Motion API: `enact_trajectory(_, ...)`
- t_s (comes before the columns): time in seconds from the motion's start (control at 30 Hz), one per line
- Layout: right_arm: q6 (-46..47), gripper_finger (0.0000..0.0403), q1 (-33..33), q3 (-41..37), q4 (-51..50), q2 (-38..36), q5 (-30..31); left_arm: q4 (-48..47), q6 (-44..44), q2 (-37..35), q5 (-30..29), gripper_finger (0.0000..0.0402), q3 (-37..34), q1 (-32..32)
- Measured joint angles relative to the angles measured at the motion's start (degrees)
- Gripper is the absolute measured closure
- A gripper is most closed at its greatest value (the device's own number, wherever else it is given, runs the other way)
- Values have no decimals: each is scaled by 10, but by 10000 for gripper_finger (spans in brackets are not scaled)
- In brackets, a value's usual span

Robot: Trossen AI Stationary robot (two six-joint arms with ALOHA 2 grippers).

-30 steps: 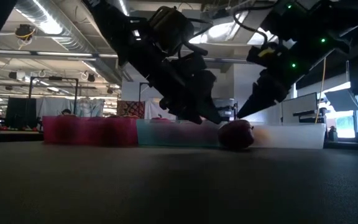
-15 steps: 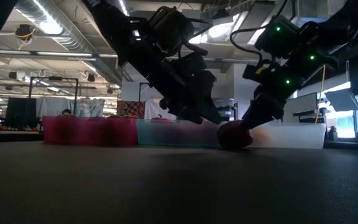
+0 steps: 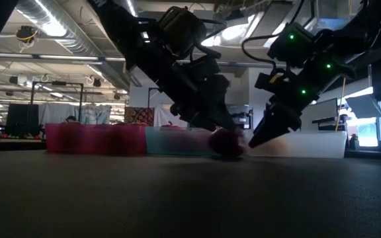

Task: Sort produce into baskets
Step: Put the apple into the pink bin

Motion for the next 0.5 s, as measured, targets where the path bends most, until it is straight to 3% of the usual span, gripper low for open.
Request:
enact_trajectory(0.2, -1, 107, 0, 1, 41, 0, 10, -15, 36, -11, -16, 17, 0, 1)
enact_trajectory(0.5, -2, 107, 0, 1, 120, 16, -23, -149, 72, -55, -44, 17, 5, 7)
